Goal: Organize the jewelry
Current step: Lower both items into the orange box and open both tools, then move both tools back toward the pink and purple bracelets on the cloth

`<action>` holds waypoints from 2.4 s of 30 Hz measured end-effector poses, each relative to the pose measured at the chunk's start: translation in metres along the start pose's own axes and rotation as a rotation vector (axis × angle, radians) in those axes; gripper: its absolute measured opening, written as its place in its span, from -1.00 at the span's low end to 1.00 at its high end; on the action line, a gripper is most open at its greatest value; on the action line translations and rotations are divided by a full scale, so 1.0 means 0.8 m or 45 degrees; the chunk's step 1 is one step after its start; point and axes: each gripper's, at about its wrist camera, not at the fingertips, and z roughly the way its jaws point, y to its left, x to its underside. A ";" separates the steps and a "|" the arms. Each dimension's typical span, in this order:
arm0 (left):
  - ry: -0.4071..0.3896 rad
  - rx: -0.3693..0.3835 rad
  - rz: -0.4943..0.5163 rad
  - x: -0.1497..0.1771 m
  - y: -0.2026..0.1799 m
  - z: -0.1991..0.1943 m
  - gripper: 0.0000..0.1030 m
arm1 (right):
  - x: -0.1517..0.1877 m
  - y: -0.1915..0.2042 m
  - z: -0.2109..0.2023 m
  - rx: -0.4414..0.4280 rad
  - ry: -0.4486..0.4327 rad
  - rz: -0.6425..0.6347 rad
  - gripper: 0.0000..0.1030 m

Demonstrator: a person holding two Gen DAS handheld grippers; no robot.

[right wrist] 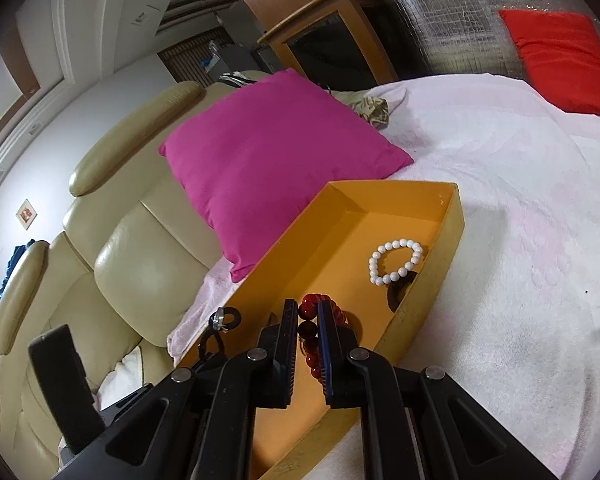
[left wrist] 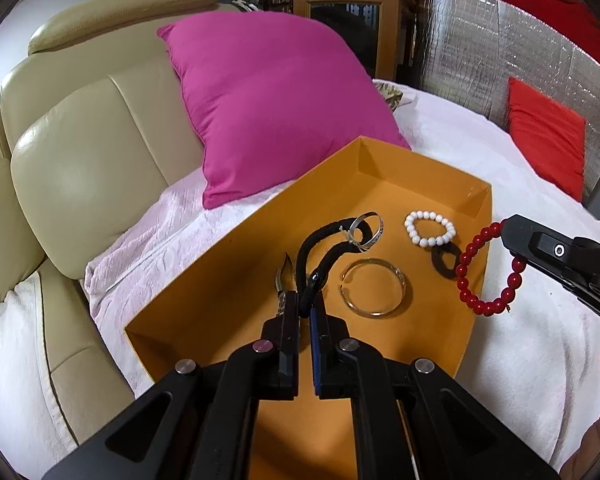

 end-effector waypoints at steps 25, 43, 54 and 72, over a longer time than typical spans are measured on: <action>0.155 -0.036 -0.016 0.009 0.001 0.031 -0.91 | 0.001 -0.027 0.024 0.069 0.024 0.069 -0.76; 0.051 -0.160 0.090 0.003 -0.018 0.020 0.26 | 0.008 -0.053 -0.020 0.069 -0.010 0.135 0.11; -0.047 -0.258 0.169 -0.002 -0.042 0.011 0.46 | 0.008 -0.135 -0.116 0.245 -0.087 0.183 0.33; -0.229 -0.256 0.261 -0.004 -0.115 -0.022 0.49 | 0.046 -0.287 -0.284 0.623 -0.307 0.375 0.58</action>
